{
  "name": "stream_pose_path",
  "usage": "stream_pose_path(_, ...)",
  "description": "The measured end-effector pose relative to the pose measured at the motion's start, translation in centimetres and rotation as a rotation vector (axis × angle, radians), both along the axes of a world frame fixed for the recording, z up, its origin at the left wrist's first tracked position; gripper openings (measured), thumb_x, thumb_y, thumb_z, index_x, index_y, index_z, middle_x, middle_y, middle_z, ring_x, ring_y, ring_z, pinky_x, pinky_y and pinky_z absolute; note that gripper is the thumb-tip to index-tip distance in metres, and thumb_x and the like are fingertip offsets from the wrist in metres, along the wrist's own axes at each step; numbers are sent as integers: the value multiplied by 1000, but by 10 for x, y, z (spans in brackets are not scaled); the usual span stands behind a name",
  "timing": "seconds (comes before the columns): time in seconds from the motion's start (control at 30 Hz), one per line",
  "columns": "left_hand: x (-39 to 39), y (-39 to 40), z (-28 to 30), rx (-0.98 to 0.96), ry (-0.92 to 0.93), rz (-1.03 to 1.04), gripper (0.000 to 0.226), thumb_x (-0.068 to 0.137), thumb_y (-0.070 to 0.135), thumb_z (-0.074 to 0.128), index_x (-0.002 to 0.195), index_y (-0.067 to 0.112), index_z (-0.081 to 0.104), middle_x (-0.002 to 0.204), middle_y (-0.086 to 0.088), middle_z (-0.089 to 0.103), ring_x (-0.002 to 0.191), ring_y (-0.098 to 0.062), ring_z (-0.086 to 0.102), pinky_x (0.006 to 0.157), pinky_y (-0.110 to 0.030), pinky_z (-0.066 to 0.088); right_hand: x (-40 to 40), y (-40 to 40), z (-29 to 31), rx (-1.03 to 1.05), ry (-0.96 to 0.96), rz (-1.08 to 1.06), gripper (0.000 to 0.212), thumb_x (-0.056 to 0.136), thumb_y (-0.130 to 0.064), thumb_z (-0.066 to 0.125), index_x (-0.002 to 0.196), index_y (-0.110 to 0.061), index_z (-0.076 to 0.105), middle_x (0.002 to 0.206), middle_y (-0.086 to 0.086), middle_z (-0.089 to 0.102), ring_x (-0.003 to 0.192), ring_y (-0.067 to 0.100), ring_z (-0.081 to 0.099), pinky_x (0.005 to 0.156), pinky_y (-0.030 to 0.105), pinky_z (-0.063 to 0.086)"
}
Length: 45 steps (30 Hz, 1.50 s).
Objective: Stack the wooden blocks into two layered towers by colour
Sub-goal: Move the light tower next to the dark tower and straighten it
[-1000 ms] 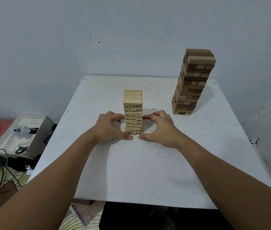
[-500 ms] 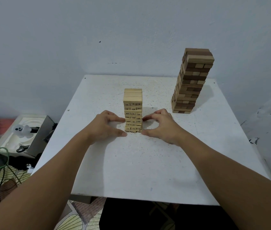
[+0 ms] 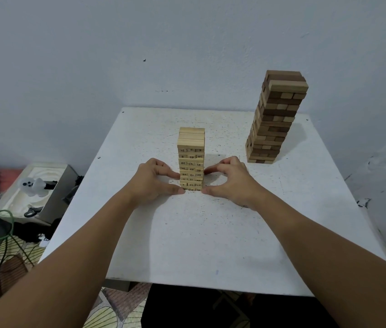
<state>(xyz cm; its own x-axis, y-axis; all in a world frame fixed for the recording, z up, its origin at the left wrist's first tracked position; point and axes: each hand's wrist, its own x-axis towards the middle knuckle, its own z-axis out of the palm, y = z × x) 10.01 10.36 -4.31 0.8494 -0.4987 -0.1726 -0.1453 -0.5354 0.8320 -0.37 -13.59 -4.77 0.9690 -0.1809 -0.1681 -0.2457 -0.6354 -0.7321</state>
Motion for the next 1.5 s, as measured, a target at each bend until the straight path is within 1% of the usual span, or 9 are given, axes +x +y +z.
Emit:
stream_pose_path(0.17, 0, -1, 1, 7, -12, -8, 43, 56, 32, 101, 96, 30, 84, 117, 5, 54, 114, -4, 54, 91, -9, 39, 1, -1, -1, -3, -7, 4, 58, 71, -56, 89, 124, -46, 68, 128, -12, 38, 131, 12, 31, 118, 42, 33)
stream_pose_path(0.3, 0, -1, 2, 20, -22, -17, 44, 53, 37, 101, 94, 36, 84, 117, 9, 54, 120, -6, 52, 109, -28, 41, -1, -1, -1, -11, -8, 8, 63, 70, -56, 89, 128, -44, 66, 130, -11, 37, 134, 13, 30, 119, 41, 32)
stream_pose_path(0.4, 1, 1, 2, 36, -29, -34, 46, 53, 40, 101, 96, 42, 82, 120, 10, 54, 125, -8, 50, 113, -33, 39, -2, -2, 1, -27, 9, 21, 73, 68, -59, 90, 134, -44, 61, 132, -12, 35, 136, 12, 29, 118, 40, 31)
stream_pose_path(0.63, -1, -1, 3, 37, -47, -18, 41, 58, 34, 100, 95, 36, 83, 119, 10, 54, 120, -4, 51, 97, -16, 39, 2, -1, -4, -12, -10, 11, 66, 68, -59, 89, 128, -48, 65, 129, -12, 36, 133, 13, 29, 119, 43, 31)
stream_pose_path(0.9, -2, -2, 4, 70, -58, -18, 44, 56, 39, 101, 96, 38, 83, 120, 11, 53, 121, -6, 49, 103, -25, 40, 2, 1, -5, -13, -31, -7, 69, 63, -60, 92, 126, -46, 67, 127, -13, 37, 132, 11, 31, 118, 42, 33)
stream_pose_path(1.0, 1, -1, 6, 95, -32, -33, 52, 53, 43, 101, 101, 42, 80, 123, 13, 53, 126, -8, 48, 109, -32, 40, 2, 0, -6, -6, -41, -18, 69, 61, -60, 93, 123, -47, 66, 127, -14, 38, 132, 11, 33, 118, 42, 36)
stream_pose_path(1.13, 3, -5, 8, 282, -92, -87, 90, 50, 58, 99, 129, 50, 58, 120, 11, 45, 127, -19, 38, 110, -44, 39, 2, -1, -6, -9, -36, -8, 71, 61, -59, 93, 125, -45, 65, 126, -14, 37, 132, 11, 34, 118, 42, 36)
stream_pose_path(1.27, 8, -15, 8, 332, -101, -117, 98, 39, 76, 89, 130, 59, 57, 121, 7, 44, 130, -23, 35, 114, -49, 36, 3, -2, -6, 7, -30, -1, 70, 60, -60, 93, 124, -49, 65, 126, -15, 36, 133, 12, 32, 118, 43, 36)
stream_pose_path(1.5, 8, -18, 11, 349, -129, -124, 70, 49, 68, 94, 114, 62, 67, 123, 9, 46, 129, -20, 30, 110, -38, 29, 5, 0, -6, -19, -46, -5, 67, 62, -60, 92, 123, -49, 67, 124, -14, 38, 131, 12, 33, 117, 43, 36)
